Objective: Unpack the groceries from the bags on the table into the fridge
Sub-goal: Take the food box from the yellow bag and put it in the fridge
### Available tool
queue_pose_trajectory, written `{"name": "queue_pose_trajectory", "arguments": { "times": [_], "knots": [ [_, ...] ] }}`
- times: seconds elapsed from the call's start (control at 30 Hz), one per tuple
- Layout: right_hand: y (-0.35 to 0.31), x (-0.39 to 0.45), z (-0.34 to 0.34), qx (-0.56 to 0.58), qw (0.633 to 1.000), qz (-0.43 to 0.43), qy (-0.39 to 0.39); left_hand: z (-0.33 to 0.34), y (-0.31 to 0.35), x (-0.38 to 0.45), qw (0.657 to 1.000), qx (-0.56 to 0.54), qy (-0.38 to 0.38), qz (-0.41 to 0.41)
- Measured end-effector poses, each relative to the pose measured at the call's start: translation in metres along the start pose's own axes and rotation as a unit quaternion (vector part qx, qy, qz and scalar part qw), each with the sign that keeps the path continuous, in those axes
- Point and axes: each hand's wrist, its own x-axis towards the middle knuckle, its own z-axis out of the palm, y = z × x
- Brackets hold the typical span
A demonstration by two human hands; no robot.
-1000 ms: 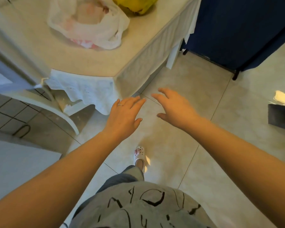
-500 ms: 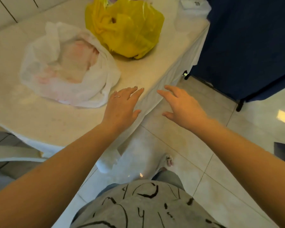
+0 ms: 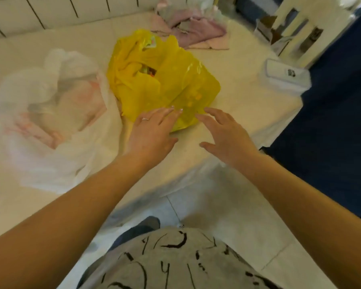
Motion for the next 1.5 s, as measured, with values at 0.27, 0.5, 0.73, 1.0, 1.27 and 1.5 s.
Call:
{"name": "queue_pose_trajectory", "arguments": {
  "times": [0.27, 0.5, 0.73, 1.0, 1.27, 1.5],
  "knots": [
    [0.03, 0.099, -0.017, 0.031, 0.986, -0.145, 0.075, -0.012, -0.028, 0.058, 0.992, 0.029, 0.094, -0.077],
    [0.04, 0.175, -0.02, 0.004, 0.962, -0.266, 0.063, 0.001, -0.061, 0.09, 0.988, 0.07, 0.071, -0.114],
    [0.046, 0.246, -0.009, -0.127, 0.921, -0.358, -0.085, 0.029, -0.067, 0.091, 0.966, 0.101, 0.002, -0.238],
    [0.054, 0.281, 0.001, -0.219, 0.851, -0.443, -0.18, 0.051, -0.027, 0.099, 0.933, 0.116, 0.027, -0.34],
    [0.074, 0.275, -0.005, -0.038, 0.816, -0.57, 0.088, 0.058, 0.012, 0.106, 0.906, 0.14, 0.161, -0.366],
    [0.121, 0.246, -0.014, 0.049, 0.795, -0.604, 0.037, 0.065, 0.045, 0.092, 0.94, 0.078, 0.214, -0.253]
  ]
}}
